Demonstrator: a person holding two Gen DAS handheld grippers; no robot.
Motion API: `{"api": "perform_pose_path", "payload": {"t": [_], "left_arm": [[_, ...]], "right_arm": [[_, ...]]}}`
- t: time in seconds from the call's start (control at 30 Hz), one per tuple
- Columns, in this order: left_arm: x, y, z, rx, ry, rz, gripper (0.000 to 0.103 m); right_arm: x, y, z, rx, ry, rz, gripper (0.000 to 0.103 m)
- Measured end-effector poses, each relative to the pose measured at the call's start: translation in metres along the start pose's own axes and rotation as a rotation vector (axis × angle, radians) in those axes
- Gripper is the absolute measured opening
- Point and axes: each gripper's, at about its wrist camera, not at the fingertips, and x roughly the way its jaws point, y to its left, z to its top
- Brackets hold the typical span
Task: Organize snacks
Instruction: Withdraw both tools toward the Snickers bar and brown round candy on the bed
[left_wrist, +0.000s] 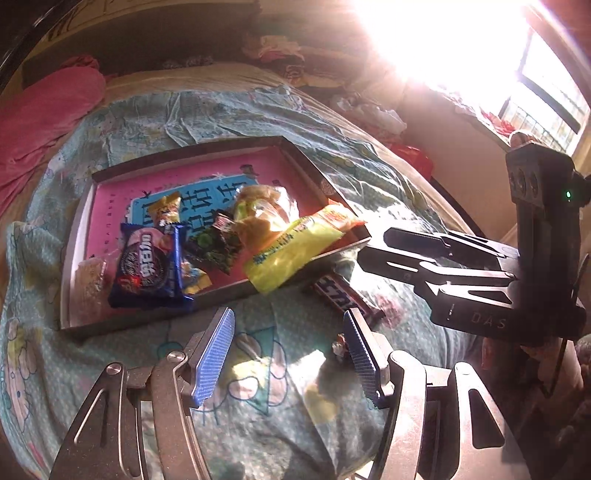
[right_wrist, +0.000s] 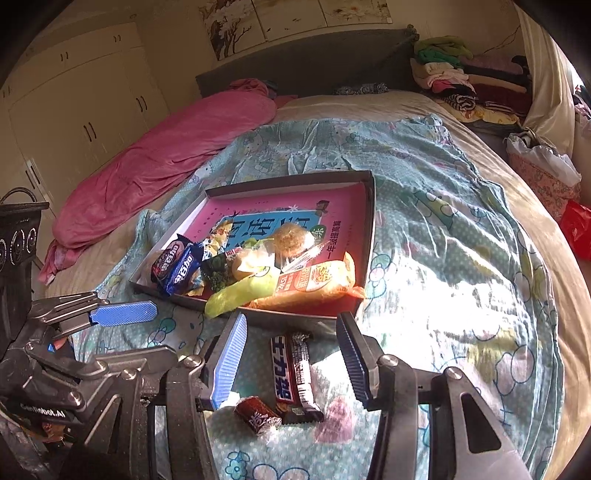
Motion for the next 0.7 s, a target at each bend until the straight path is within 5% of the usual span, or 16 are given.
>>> {"api": "perform_pose_path", "payload": {"t": [0.7], "left_arm": [[0.061,-0.037,-0.028,-0.030,0.177,-0.164,0.063]], "right_arm": [[0.035,0.003,-0.016,-0.047,0.185,0.017,0.051]]}}
